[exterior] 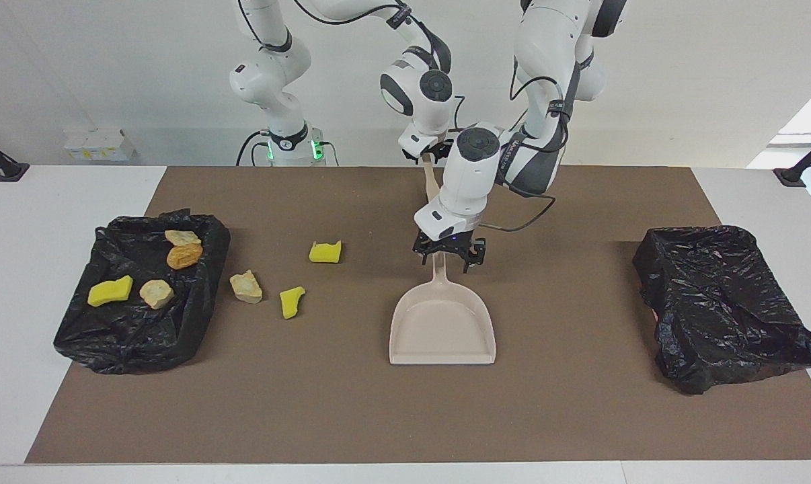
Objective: Sweep and dump trash in bin
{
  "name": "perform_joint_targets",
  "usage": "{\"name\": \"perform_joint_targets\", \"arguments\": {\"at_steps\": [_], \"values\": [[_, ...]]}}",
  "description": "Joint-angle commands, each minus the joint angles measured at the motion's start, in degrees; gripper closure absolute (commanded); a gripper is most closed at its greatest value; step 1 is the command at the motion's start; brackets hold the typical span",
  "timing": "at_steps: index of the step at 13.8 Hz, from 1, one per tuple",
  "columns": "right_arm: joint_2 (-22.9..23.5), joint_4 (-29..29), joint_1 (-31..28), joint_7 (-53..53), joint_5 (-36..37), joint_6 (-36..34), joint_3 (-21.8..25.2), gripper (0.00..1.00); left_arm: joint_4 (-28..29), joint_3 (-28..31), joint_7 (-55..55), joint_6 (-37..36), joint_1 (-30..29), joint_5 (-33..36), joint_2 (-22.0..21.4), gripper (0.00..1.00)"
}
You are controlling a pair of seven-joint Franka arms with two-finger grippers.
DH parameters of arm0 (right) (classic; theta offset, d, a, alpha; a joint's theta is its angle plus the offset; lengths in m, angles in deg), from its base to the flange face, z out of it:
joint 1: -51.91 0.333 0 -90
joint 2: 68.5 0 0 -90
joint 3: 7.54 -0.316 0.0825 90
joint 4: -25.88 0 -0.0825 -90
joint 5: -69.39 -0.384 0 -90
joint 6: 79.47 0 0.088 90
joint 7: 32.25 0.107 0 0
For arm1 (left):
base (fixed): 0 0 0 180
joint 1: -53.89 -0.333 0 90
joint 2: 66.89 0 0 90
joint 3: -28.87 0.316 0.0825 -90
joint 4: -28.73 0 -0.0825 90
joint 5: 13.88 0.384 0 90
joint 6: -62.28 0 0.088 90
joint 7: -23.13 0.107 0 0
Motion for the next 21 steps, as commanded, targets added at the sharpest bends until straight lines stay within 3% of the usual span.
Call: {"name": "perform_joint_targets", "arguments": {"at_steps": [1,2,4,6,7,8,11,13,16,19,21], "values": [[-1.04,0.53,-0.78,-1.92,-1.77,-0.86,0.03,0.88,3.68,0.82,-0.07,2.5,0.86,0.58,-1.65,0.02],[-1.04,0.53,-0.78,-1.22,-1.77,-0.94,-0.06,1.0,3.68,0.82,-0.33,3.03,1.12,0.58,-1.22,0.02],[-1.21,-0.08,-0.69,0.54,-1.69,-1.99,0.11,1.0,4.03,0.82,-0.33,3.12,1.39,0.58,-1.12,0.08],[-2.87,-0.17,-1.48,1.87,-1.34,-3.22,0.64,1.0,4.12,0.82,-0.42,2.95,1.39,0.58,-1.12,0.23],[-4.19,-0.17,-3.14,1.78,-0.72,-4.62,0.64,1.0,4.47,0.82,-0.16,2.95,1.39,0.58,-1.21,0.25],[-5.51,-0.17,-4.37,1.26,0.15,-6.12,0.64,1.0,4.73,0.82,0.19,2.95,1.48,0.58,-1.21,0.39],[-7.19,-4.2,-10.16,-0.4,6.73,-16.72,0.64,1.0,4.82,0.82,0.37,2.77,1.39,0.58,-1.21,0.43],[-7.98,-6.67,-14.38,-4.18,7.89,-21.31,0.82,1.0,4.48,0.82,0.81,2.86,1.13,0.58,-1.12,0.75],[-7.72,-8.79,-19.48,-6.83,14.12,-24.41,0.73,1.0,4.12,0.91,2.21,1.81,0.69,0.84,-1.21,0.94],[-6.41,-8.96,-26.69,-7.71,15.97,-23.01,0.64,1.0,3.6,1.96,6.06,-0.73,-0.45,0.93,-2.88,1.0],[-4.3,-10.54,-32.48,-11.38,20.87,-22.22,0.64,1.0,3.33,2.05,15.88,-3.98,-3.17,0.93,-5.16,1.0]]}}
